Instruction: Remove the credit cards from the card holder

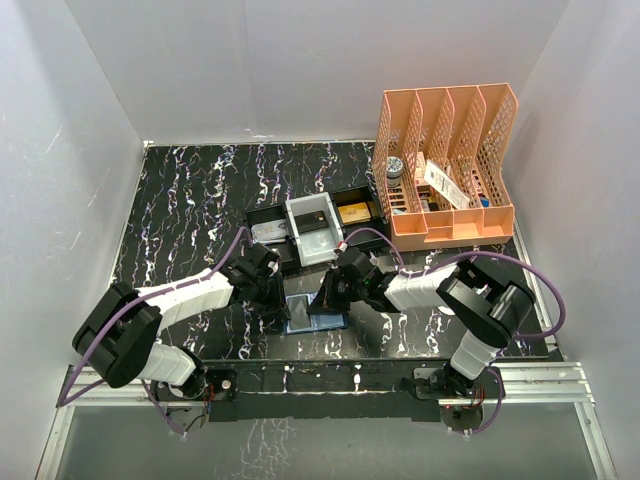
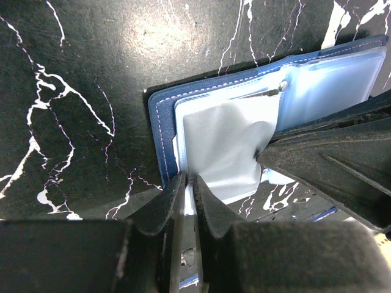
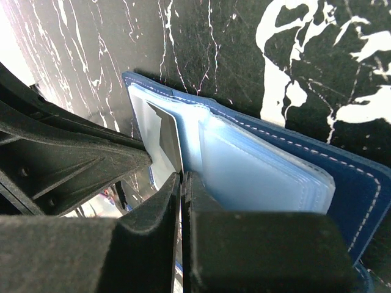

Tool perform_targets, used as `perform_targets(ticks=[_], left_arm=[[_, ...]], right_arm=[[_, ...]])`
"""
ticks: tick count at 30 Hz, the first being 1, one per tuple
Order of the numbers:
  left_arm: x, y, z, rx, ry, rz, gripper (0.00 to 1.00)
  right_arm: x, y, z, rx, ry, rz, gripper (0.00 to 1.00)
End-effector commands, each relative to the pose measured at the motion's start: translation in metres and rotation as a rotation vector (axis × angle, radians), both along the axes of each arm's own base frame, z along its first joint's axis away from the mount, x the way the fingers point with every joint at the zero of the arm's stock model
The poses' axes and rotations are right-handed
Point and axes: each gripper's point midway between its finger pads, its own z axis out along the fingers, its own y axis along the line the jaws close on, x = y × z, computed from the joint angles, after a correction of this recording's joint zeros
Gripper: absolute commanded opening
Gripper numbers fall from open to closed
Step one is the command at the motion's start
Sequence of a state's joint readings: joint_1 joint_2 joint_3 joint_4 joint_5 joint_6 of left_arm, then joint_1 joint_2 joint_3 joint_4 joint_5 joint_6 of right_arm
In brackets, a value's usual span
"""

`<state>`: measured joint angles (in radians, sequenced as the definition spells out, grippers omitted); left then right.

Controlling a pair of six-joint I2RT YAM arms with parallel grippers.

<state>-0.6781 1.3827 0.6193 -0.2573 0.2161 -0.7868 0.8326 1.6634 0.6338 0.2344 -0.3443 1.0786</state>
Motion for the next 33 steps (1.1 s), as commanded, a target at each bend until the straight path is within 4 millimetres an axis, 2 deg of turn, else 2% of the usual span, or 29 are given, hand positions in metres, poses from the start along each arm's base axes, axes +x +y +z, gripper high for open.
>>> perform_targets(ticks=[1, 13, 33], left_arm=[[-0.009, 0.01, -0.012, 0.069, 0.027, -0.012, 0.08], [-0.011, 0.012, -0.014, 0.074, 0.027, -0.02, 0.07], [-0.011, 0.013, -0.013, 0.074, 0.025, -0.021, 0.07]], right_arm=[[0.006, 0.01, 0.018, 0.042, -0.052, 0.023, 0.0], [-0.001, 0.001, 0.019, 0.108, -0.025, 0.084, 0.0], [0.009, -0.021, 0.016, 0.074, -0.018, 0.051, 0.0]])
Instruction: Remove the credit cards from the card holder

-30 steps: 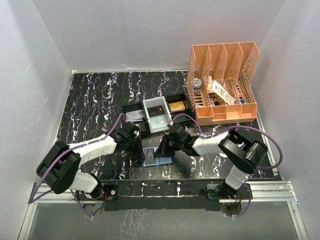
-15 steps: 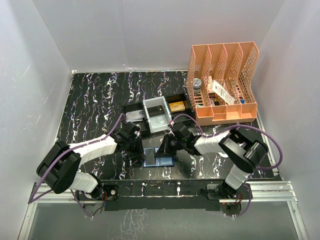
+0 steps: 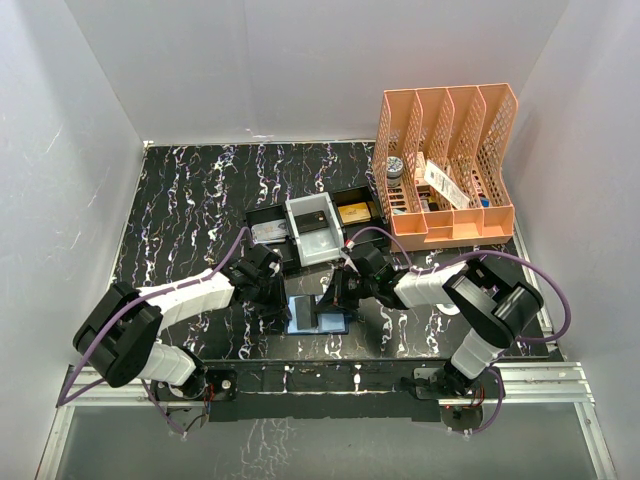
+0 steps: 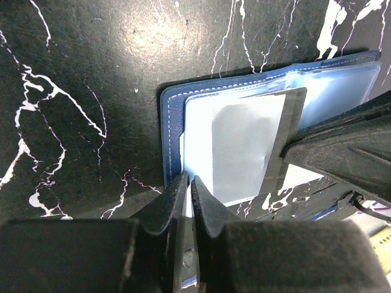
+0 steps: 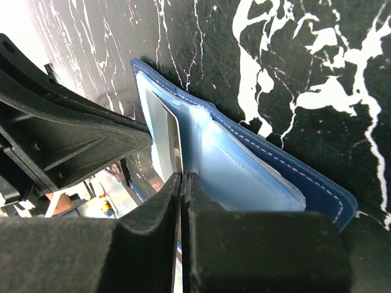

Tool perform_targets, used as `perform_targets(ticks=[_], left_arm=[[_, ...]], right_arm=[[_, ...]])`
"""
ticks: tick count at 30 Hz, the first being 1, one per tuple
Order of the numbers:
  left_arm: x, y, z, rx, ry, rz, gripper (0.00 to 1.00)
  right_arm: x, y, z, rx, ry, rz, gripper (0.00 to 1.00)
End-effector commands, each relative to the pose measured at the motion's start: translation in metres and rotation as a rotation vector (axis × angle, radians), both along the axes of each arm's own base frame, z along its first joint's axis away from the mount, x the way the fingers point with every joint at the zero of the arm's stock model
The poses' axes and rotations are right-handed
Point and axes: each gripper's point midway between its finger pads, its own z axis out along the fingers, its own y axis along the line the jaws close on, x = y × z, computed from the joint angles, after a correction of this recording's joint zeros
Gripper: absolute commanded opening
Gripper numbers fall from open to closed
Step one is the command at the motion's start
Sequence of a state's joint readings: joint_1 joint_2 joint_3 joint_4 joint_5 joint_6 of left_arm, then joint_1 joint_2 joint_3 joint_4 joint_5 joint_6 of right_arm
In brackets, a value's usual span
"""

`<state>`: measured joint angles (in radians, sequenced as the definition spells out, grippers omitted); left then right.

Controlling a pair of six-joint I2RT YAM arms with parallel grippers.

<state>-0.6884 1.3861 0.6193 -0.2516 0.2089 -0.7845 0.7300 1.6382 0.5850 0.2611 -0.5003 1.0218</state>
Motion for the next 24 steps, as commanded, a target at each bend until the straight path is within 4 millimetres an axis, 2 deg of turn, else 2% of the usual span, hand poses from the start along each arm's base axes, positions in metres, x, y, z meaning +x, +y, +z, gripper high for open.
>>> perform_targets(ticks=[1, 4, 10, 14, 18, 24], left_arm=[[-0.01, 0.013, -0.01, 0.067, 0.028, -0.011, 0.09], [-0.003, 0.007, 0.002, 0.044, 0.003, -0.007, 0.14], [0.015, -0.017, 0.042, -0.075, -0.087, -0.037, 0.24], [0.019, -0.031, 0.055, -0.128, -0.106, -0.067, 0.31], [0.013, -0.039, 0.046, -0.161, -0.067, -0.093, 0.33], [0.0, -0.022, 0.011, -0.039, 0.008, -0.056, 0.28]], right_arm=[[0.007, -0.001, 0.008, 0.004, -0.045, 0.003, 0.0], [0.007, -0.001, 0.006, -0.002, -0.039, 0.0, 0.0], [0.007, -0.002, 0.001, -0.014, -0.029, -0.006, 0.0], [0.007, -0.002, 0.001, -0.016, -0.029, -0.008, 0.0], [0.007, -0.003, 0.0, -0.019, -0.033, -0.012, 0.02], [0.008, -0.003, 0.001, -0.02, -0.033, -0.013, 0.04]])
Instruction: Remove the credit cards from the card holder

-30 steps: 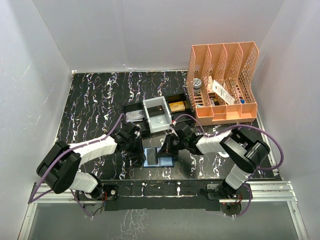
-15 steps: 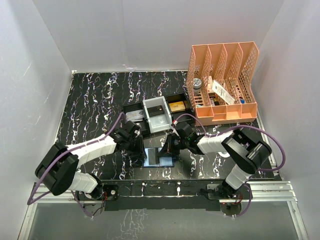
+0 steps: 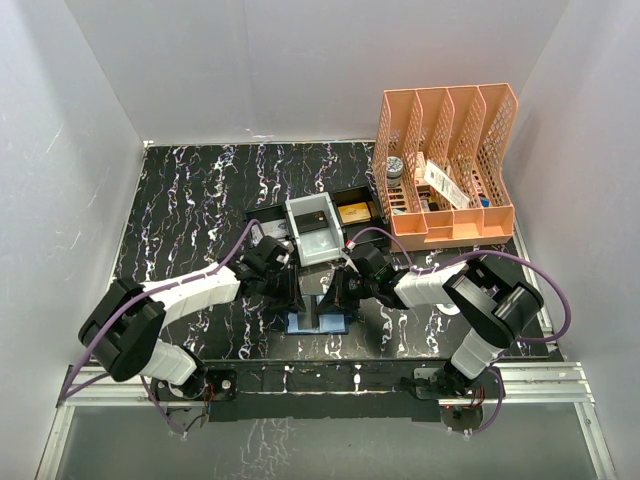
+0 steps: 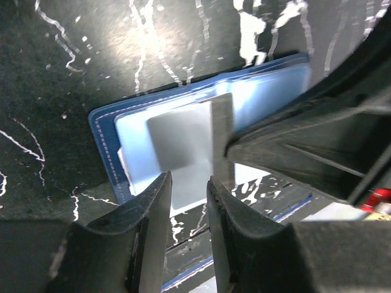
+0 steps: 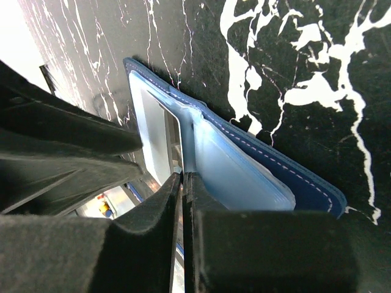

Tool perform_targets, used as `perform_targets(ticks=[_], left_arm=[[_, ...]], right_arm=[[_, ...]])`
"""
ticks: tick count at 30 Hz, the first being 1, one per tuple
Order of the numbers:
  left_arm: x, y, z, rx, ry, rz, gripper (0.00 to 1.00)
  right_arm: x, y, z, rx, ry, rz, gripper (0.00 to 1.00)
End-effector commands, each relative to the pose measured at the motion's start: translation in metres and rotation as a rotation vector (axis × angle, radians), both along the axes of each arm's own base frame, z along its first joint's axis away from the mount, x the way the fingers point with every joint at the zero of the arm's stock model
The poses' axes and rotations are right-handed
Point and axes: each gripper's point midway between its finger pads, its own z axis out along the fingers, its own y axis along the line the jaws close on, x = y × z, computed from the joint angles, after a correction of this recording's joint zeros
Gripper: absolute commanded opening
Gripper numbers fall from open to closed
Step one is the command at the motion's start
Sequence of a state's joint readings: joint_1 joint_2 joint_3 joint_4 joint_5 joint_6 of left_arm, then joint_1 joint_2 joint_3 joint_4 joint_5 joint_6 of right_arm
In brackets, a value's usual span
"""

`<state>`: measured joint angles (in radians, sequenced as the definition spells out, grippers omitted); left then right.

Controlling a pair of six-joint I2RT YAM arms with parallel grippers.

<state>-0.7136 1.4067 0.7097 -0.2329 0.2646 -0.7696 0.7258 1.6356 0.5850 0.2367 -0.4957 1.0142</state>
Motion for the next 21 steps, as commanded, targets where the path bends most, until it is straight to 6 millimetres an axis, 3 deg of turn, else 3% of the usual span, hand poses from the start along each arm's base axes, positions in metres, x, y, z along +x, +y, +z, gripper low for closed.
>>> perform_targets(ticks=[1, 9, 21], left_arm=[[-0.015, 0.01, -0.02, 0.059, 0.059, 0.005, 0.27], [-0.023, 0.024, -0.034, 0.151, 0.071, -0.001, 0.21], [-0.028, 0.028, -0.038, 0.151, 0.078, -0.003, 0.19]], right_arm=[[0.009, 0.0, 0.003, -0.004, -0.041, -0.012, 0.05], [0.01, 0.0, 0.006, -0.004, -0.046, -0.022, 0.08], [0.011, -0.002, 0.004, -0.013, -0.046, -0.035, 0.27]])
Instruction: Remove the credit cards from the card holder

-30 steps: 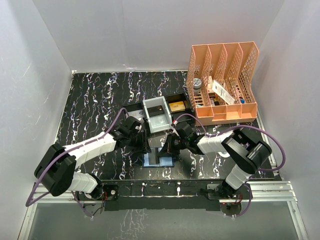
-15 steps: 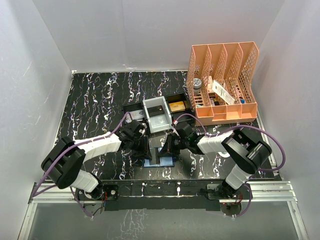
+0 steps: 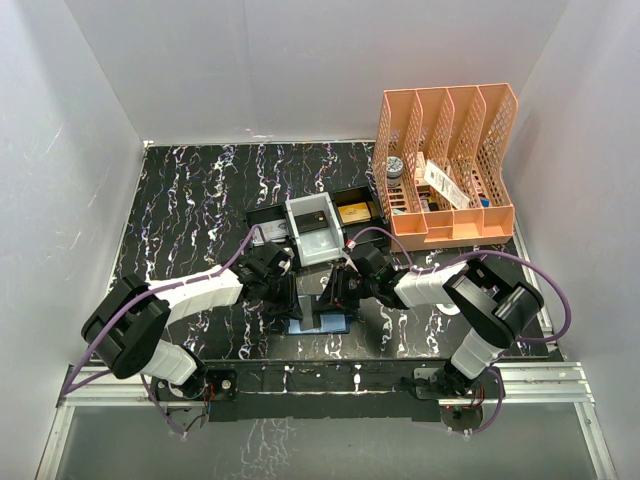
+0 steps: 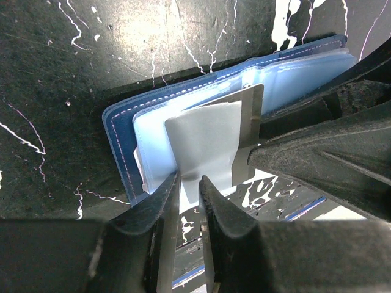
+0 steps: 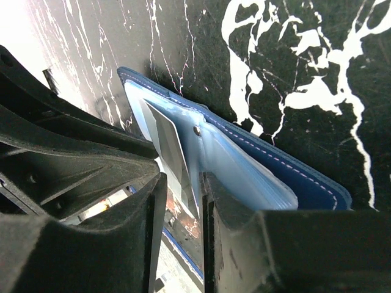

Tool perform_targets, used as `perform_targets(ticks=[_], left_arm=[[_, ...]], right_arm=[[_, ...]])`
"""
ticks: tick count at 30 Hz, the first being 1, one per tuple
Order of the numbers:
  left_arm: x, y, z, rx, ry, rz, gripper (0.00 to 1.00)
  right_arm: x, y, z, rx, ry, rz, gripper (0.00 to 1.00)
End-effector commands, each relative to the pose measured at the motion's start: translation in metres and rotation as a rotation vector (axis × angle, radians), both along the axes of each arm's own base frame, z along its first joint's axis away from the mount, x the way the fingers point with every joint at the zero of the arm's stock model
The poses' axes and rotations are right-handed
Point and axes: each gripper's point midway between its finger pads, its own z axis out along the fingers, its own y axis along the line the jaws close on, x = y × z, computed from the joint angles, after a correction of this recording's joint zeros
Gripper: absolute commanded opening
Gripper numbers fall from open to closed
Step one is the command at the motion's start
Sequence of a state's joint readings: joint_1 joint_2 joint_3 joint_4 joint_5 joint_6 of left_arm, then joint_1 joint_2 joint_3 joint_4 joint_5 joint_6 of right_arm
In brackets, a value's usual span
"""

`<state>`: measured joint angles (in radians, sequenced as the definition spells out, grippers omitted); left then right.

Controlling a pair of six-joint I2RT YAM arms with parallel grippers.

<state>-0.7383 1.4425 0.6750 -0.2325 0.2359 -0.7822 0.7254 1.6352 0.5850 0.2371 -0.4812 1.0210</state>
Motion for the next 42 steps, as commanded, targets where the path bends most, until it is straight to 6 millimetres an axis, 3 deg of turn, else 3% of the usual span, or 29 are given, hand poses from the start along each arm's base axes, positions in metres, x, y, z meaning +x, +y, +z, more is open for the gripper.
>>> perform_targets(ticks=[1, 11, 19, 25, 34, 38, 42], left_arm=[[-0.015, 0.02, -0.016, 0.087, 0.036, -0.003, 0.18], [-0.016, 0.022, -0.018, 0.1, 0.044, -0.01, 0.17], [-0.017, 0.024, -0.018, 0.11, 0.045, -0.006, 0.17], [-0.017, 0.025, -0.017, 0.11, 0.043, -0.004, 0.17], [0.005, -0.006, 0.018, -0.026, -0.029, 0.007, 0.35], [0.009, -0.017, 0.028, -0.062, -0.034, -0.018, 0.36], [0.004, -0.023, 0.026, -0.077, -0.008, -0.046, 0.35]], right_arm=[[0.008, -0.002, 0.003, -0.014, -0.041, -0.02, 0.28], [0.006, 0.004, -0.003, 0.005, -0.018, 0.003, 0.3], [0.007, 0.002, 0.0, 0.009, -0.03, -0.005, 0.06], [0.004, -0.006, 0.001, -0.02, -0.038, -0.023, 0.01], [0.002, -0.016, 0.006, -0.02, -0.043, -0.091, 0.02], [0.001, -0.012, 0.005, -0.004, -0.03, -0.078, 0.03], [0.003, -0.011, 0.006, 0.005, -0.033, -0.08, 0.04]])
